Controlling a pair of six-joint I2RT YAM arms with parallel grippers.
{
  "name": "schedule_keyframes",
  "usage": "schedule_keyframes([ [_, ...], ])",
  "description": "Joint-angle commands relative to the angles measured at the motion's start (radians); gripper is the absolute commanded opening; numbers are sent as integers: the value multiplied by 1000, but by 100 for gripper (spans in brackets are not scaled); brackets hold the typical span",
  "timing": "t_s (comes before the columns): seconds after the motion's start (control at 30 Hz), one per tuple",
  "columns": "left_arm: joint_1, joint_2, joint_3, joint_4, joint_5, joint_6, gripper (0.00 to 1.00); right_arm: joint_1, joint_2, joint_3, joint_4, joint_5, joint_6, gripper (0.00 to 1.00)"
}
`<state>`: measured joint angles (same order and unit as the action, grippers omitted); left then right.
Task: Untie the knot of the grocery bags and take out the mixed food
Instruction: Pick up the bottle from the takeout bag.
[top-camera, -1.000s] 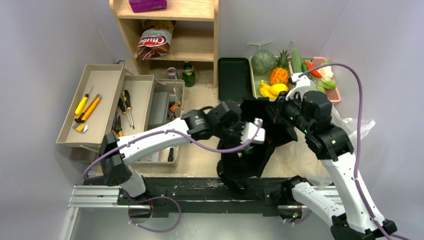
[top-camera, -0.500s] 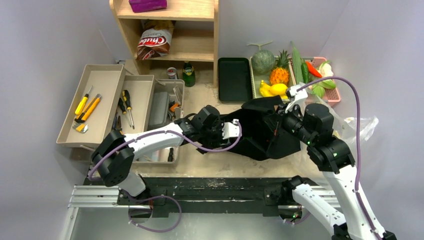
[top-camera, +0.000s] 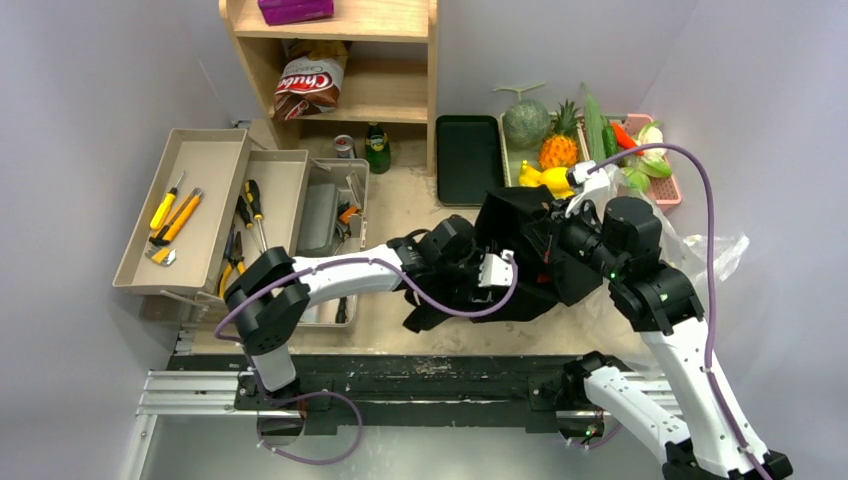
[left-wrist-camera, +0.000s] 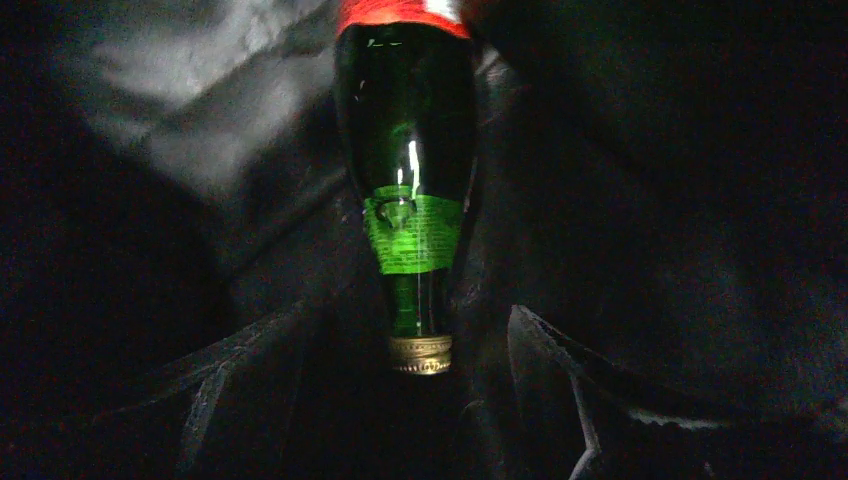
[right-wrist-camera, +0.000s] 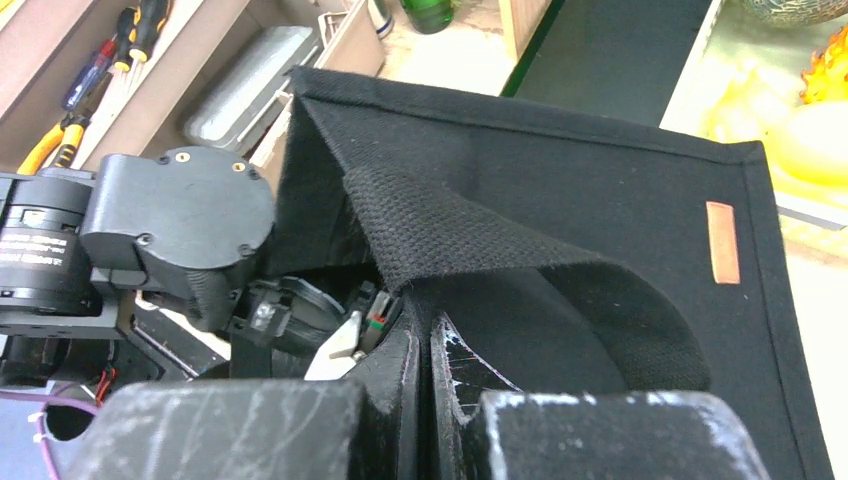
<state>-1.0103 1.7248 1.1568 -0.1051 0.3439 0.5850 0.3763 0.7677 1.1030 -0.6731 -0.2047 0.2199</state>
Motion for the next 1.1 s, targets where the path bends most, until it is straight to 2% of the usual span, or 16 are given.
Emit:
schedule_keyframes([
  [0.0,22,91,110,-108,-115,-42,72,-2,14,64,72,-38,-3,0],
  [0.13,23,181,199,-284,-212,-59,72,-2,24,71,73,-58,-2,0],
  [0.37,19,281,215,-312,-251,-29,68,-3,43,76,76,-96,-5,0],
  [0.43,21,312,227,-332,-237,-11,63,-1,50,78,77,-100,-5,0],
  [0.53,21,330,224,-356,-214,2,42,-2,56,78,78,-105,-8,0],
  [0.73,20,135,96,-309,-181,-55,0,-1,56,72,75,-97,-26,0],
  [0.93,26,-113,70,-315,-207,-138,0,-1,46,38,47,-44,-71,0],
  [1.07,24,-204,97,-335,-210,-124,0,-1,38,18,47,-23,-88,0],
])
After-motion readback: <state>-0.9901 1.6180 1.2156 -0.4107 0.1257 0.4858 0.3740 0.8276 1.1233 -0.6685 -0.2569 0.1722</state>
